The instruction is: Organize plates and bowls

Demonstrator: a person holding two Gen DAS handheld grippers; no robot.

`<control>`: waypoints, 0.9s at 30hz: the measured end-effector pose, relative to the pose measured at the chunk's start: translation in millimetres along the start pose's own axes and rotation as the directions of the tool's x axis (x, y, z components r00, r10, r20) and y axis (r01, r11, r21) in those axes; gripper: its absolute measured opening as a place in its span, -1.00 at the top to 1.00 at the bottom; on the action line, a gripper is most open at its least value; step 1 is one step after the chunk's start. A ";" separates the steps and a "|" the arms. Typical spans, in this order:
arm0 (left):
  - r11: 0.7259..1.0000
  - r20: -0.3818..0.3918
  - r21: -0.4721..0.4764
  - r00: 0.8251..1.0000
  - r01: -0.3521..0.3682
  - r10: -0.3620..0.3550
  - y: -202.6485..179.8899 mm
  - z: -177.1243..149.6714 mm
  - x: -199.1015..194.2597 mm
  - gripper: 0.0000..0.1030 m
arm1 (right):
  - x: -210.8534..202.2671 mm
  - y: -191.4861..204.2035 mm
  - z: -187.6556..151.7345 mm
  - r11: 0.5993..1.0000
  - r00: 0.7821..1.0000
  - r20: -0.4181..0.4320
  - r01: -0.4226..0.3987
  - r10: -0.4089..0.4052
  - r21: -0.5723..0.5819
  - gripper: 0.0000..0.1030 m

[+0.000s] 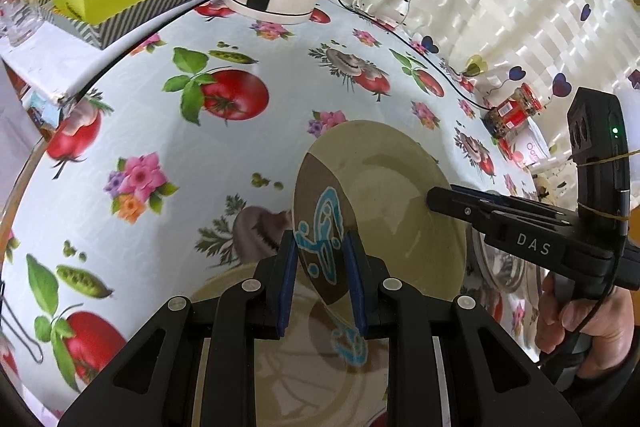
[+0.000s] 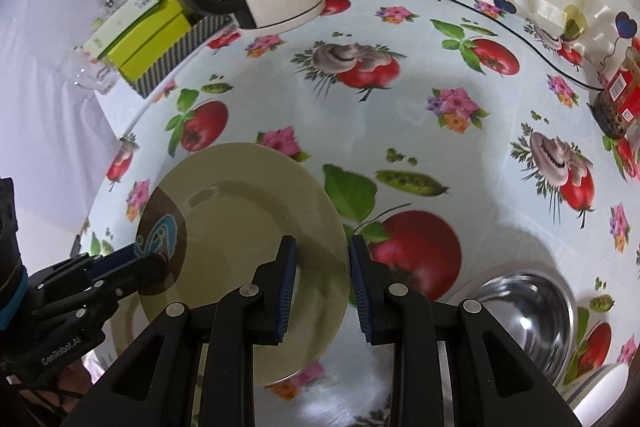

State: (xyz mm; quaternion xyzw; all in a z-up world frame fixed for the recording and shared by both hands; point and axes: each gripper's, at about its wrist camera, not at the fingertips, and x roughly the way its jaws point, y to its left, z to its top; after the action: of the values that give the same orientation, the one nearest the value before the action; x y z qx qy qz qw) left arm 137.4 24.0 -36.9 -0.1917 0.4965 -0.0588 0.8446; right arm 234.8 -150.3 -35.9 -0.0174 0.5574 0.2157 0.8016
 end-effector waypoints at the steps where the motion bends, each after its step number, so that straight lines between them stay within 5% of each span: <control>1: 1.000 0.000 -0.002 1.000 -0.003 0.003 2.1 -2.9 -3.0 0.52 | 0.0 2.3 -2.2 1.000 1.000 -0.002 -0.002 0.002 -0.001 0.49; 27: 0.998 0.000 -0.038 0.999 -0.041 0.041 34.8 -52.1 -39.4 0.52 | -1.2 56.6 -52.3 0.999 0.999 -0.035 -0.033 0.032 -0.038 0.49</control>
State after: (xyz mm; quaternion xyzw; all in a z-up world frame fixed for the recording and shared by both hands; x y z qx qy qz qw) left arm 69.6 53.6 -40.6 -0.1974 0.5009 -0.0321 0.8421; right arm 167.4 -113.5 -42.6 -0.0277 0.5668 0.2391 0.7879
